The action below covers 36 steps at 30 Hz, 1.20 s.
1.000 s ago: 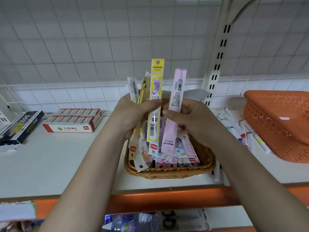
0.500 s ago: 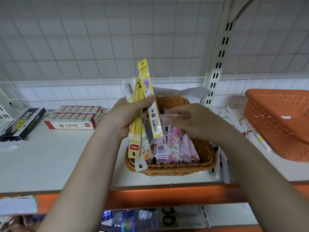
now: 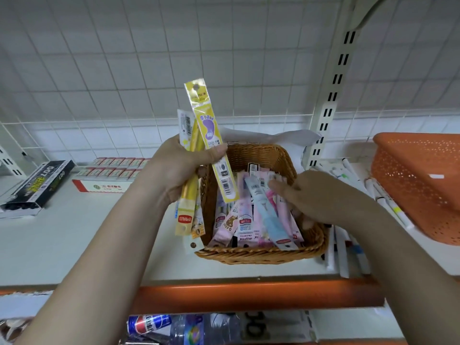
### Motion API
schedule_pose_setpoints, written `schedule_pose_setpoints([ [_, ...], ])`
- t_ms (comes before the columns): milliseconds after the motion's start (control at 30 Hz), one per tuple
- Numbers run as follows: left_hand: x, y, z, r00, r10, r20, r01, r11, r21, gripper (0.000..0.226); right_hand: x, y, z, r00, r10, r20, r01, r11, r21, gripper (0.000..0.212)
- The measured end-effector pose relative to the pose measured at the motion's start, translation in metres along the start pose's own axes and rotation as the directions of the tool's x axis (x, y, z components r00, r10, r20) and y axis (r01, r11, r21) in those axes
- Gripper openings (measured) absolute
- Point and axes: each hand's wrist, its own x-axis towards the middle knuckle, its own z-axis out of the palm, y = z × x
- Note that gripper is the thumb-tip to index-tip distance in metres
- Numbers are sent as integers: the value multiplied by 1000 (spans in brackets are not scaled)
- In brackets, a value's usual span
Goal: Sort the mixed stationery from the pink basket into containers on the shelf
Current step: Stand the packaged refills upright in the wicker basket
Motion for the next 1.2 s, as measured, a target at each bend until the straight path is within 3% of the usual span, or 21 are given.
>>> schedule_pose_setpoints([
  [67, -5, 4, 5, 999, 30, 26, -31, 999, 26, 16, 1, -7, -1, 977, -153, -148, 154, 988, -7, 64],
  [167, -12, 11, 16, 990, 49, 132, -40, 997, -70, 15, 10, -26, 0, 893, -386, -230, 431, 880, 198, 35],
  [267, -13, 18, 13, 985, 45, 164, -21, 989, -147, 16, 28, -27, 6, 821, -430, -375, 529, 819, 221, 9],
  [333, -6, 18, 1, 994, 24, 108, 2, 973, -232, 29, 43, -20, 8, 759, -411, -505, 563, 803, 193, 7],
  [400, 2, 13, -9, 996, -82, 33, 88, 930, -357, 24, 56, -13, 12, 701, -459, -546, 571, 820, 43, 12],
  [467, 6, 7, -15, 974, -227, 18, 208, 854, -476, 38, 67, -9, 20, 712, -591, -380, 560, 804, -201, 20],
  [533, 8, 1, -17, 953, -295, 66, 279, 779, -562, 41, 68, -7, 27, 780, -602, -172, 529, 780, -335, 40],
  [633, 7, -4, -18, 952, -292, 95, 290, 751, -593, 27, 48, -5, 26, 849, -519, -99, 478, 834, -275, 36],
  [733, 5, -5, -14, 967, -235, 102, 248, 752, -611, 24, 37, 3, 33, 913, -399, 89, 407, 868, -283, 55],
  [867, 4, -8, -12, 982, -149, 120, 191, 789, -585, 22, 46, 6, 45, 923, -375, 84, 380, 855, -354, 60],
  [933, 3, -9, -11, 985, -112, 132, 166, 823, -543, 21, 45, 5, 41, 909, -418, -4, 402, 876, -267, 46],
  [1000, 3, -10, -10, 988, -98, 116, 143, 857, -495, 17, 43, -2, 30, 882, -424, -205, 426, 904, -40, 36],
  [1067, 4, -9, -4, 990, -107, 95, 139, 873, -468, 16, 40, -15, 15, 868, -361, -340, 446, 868, 219, 40],
  [1133, 3, -8, 4, 987, -112, 117, 154, 875, -459, 18, 36, -29, 7, 901, -322, -292, 418, 825, 380, 31],
  [1200, 3, -5, 11, 983, -105, 153, 164, 881, -445, 19, 33, -38, 10, 911, -328, -251, 407, 816, 411, 19],
])
